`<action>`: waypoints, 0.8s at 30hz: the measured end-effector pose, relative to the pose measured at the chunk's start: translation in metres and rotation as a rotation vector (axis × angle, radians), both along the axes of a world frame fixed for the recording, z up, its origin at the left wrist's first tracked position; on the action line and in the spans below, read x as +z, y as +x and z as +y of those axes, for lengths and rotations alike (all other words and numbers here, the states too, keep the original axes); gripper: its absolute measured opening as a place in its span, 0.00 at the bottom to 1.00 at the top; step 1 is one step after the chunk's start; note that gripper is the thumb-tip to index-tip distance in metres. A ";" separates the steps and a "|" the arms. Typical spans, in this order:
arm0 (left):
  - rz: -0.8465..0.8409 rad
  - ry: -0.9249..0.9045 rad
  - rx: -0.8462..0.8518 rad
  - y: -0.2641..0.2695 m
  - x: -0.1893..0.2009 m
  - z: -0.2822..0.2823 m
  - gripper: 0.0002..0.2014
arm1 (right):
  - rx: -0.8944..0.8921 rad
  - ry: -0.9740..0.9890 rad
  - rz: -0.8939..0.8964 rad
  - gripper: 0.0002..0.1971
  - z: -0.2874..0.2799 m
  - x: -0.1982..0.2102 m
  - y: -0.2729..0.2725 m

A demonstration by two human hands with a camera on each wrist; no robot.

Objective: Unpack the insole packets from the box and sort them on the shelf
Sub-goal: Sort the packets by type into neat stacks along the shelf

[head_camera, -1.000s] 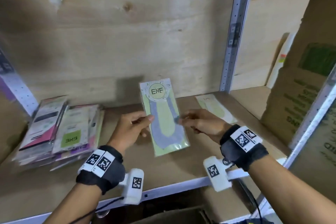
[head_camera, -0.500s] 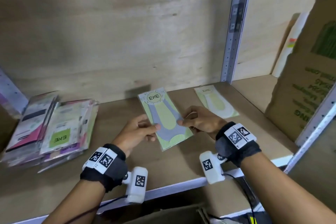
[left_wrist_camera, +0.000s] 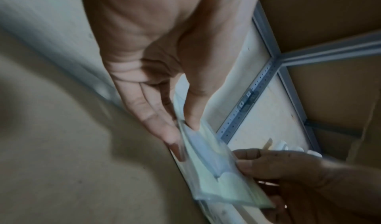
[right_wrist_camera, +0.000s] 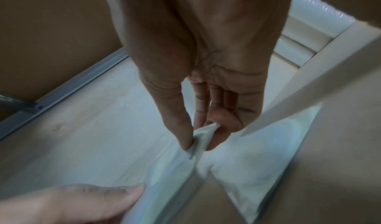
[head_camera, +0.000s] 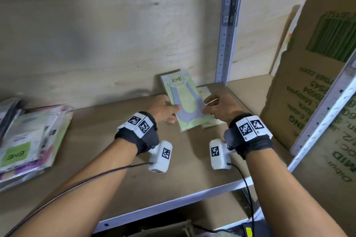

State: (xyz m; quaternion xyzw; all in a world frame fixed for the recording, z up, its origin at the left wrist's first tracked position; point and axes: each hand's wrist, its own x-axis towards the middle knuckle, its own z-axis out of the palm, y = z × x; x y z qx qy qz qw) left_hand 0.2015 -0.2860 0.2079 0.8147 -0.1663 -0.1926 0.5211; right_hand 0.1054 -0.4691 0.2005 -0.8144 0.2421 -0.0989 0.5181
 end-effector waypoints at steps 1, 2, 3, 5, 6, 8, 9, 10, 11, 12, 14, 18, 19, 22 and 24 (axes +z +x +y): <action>0.008 0.007 -0.008 0.002 -0.002 -0.011 0.07 | -0.027 -0.022 0.005 0.12 -0.006 -0.001 0.000; 0.021 0.008 -0.016 0.003 -0.003 -0.020 0.07 | -0.050 -0.046 0.009 0.12 -0.012 -0.001 0.000; 0.038 0.007 -0.022 0.004 -0.005 -0.029 0.08 | -0.065 -0.064 0.013 0.13 -0.018 -0.001 0.000; 0.079 0.014 -0.025 0.007 -0.007 -0.045 0.14 | -0.076 -0.086 0.029 0.16 -0.026 -0.001 -0.001; 0.102 0.021 -0.025 0.008 -0.007 -0.052 0.17 | -0.079 -0.106 0.047 0.19 -0.030 -0.001 -0.002; 0.147 0.033 -0.038 0.009 -0.009 -0.063 0.21 | -0.087 -0.150 0.096 0.21 -0.033 -0.002 -0.003; 0.166 0.034 -0.046 0.010 -0.010 -0.068 0.23 | -0.087 -0.163 0.122 0.21 -0.035 -0.003 -0.004; 0.185 0.032 -0.048 0.011 -0.012 -0.072 0.24 | -0.086 -0.172 0.142 0.19 -0.036 -0.005 -0.004; 0.199 0.030 -0.048 0.012 -0.014 -0.076 0.24 | -0.084 -0.184 0.158 0.15 -0.037 -0.007 -0.004; 0.205 0.027 -0.049 0.014 -0.017 -0.079 0.24 | -0.086 -0.199 0.165 0.12 -0.038 -0.007 -0.005; 0.215 0.019 -0.060 0.019 -0.024 -0.085 0.23 | -0.102 -0.225 0.170 0.12 -0.040 -0.008 -0.004; 0.195 0.059 -0.058 0.029 -0.038 -0.089 0.25 | -0.132 -0.245 0.186 0.15 -0.038 -0.008 -0.003; 0.184 0.089 -0.067 0.031 -0.042 -0.090 0.25 | -0.130 -0.256 0.210 0.18 -0.037 -0.007 -0.004; 0.139 0.175 -0.081 0.033 -0.048 -0.092 0.26 | -0.127 -0.271 0.277 0.19 -0.034 -0.005 -0.006; 0.108 0.203 -0.071 0.033 -0.047 -0.093 0.26 | -0.133 -0.259 0.289 0.19 -0.034 -0.003 -0.007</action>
